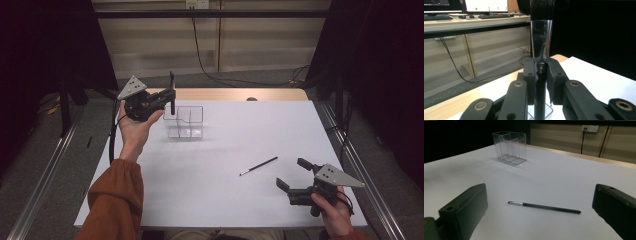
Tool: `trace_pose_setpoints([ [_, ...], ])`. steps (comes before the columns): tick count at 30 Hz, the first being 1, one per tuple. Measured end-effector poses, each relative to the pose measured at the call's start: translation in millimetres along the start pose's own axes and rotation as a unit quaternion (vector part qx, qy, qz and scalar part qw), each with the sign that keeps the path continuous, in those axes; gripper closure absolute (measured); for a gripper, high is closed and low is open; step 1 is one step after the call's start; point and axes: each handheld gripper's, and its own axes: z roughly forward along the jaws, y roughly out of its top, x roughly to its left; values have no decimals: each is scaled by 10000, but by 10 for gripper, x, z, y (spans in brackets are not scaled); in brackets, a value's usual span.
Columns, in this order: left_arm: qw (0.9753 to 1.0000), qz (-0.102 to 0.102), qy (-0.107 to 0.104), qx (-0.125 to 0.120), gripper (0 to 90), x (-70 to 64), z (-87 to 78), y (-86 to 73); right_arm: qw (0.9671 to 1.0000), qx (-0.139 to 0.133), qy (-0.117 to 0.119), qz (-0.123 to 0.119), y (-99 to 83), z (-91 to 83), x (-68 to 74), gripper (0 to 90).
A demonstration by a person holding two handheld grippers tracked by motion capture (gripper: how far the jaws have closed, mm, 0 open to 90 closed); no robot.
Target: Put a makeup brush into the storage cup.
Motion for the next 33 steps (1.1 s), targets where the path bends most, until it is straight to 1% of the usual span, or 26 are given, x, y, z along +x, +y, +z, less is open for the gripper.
trace_pose_setpoints([
  [2,10000,-1,28,47,790,23,23,11,10000,1,3,9,-1,-2,-1,0],
  [5,10000,8,79,16,790,69,50,16,10000,6,1,-2,-3,-2,-8,0],
  [8,9998,-32,183,17,791,96,77,-18,10000,4,6,-4,-3,0,-10,0],
  [9,9998,-27,195,59,790,101,94,-43,10000,6,13,-9,-3,1,-10,0],
  [12,9997,-67,204,83,790,113,131,-87,10000,2,11,-11,-3,-1,-8,0],
  [14,9998,-54,198,81,790,111,161,-108,10000,3,13,-11,-3,-2,-9,0],
  [15,9997,-12,234,120,791,111,168,-111,10000,3,13,-15,-3,-3,-10,0],
  [16,9996,-17,255,120,790,111,176,-116,10000,0,12,-10,-3,-5,-10,0],
  [22,9996,-12,218,175,790,122,224,-153,10000,0,11,-13,-4,-6,-12,0],
  [24,9995,3,217,214,790,125,237,-174,10000,8,14,-12,-4,-8,-12,0],
  [28,9991,-29,287,319,790,140,272,-245,10000,8,23,-7,-4,-6,-7,0],
  [29,9990,-7,288,342,790,146,277,-255,10000,8,28,-6,-4,-6,-6,0],
  [30,9991,-26,272,314,790,152,286,-266,10000,7,26,-6,-4,-6,-6,0],
  [33,9990,-90,314,307,790,182,285,-293,10000,6,23,-9,-5,-8,-7,0],
])
